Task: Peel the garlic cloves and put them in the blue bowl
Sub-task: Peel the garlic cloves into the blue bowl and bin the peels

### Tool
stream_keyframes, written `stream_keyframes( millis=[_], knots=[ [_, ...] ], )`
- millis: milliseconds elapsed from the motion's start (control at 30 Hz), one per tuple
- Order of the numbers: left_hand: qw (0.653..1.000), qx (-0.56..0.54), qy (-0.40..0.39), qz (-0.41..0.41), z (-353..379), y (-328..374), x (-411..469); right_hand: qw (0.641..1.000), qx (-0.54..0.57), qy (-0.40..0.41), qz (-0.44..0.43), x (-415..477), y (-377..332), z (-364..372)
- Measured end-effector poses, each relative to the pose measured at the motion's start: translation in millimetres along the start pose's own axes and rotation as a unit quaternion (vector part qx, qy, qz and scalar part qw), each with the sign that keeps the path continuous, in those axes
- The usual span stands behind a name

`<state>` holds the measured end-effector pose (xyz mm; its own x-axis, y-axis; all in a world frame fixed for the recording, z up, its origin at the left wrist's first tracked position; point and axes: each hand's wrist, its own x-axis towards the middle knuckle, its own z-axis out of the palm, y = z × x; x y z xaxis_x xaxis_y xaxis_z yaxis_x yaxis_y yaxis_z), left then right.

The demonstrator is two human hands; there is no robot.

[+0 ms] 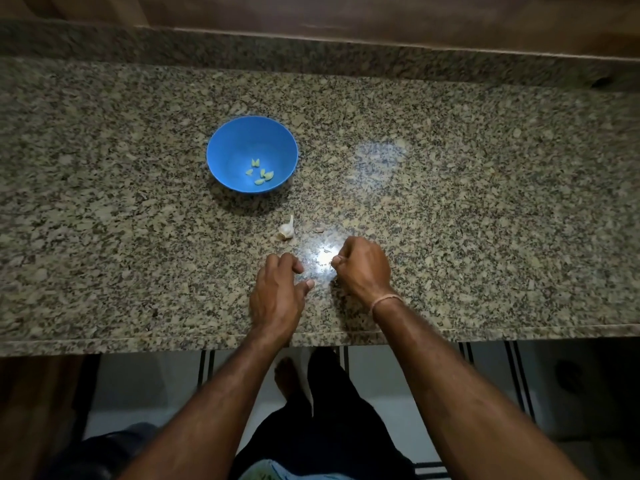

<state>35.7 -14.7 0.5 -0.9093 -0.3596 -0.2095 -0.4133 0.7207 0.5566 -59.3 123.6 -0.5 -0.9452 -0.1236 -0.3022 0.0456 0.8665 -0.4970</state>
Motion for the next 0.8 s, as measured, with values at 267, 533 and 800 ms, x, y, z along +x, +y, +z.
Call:
stream_keyframes(
  millis=[267,533,800],
  knots=[
    [0.910,-0.390,-0.069,-0.124,-6,17,-7,0.766,0.595,-0.185,0.155,-50,-1,-19],
    [0.883,-0.448,-0.046,-0.131,-22,35,-22,0.781,0.601,-0.128,0.109,-67,-6,-21],
    [0.865,-0.469,-0.107,-0.145,-40,37,-17,0.812,0.570,-0.114,0.057,-68,-4,-29]
  ],
)
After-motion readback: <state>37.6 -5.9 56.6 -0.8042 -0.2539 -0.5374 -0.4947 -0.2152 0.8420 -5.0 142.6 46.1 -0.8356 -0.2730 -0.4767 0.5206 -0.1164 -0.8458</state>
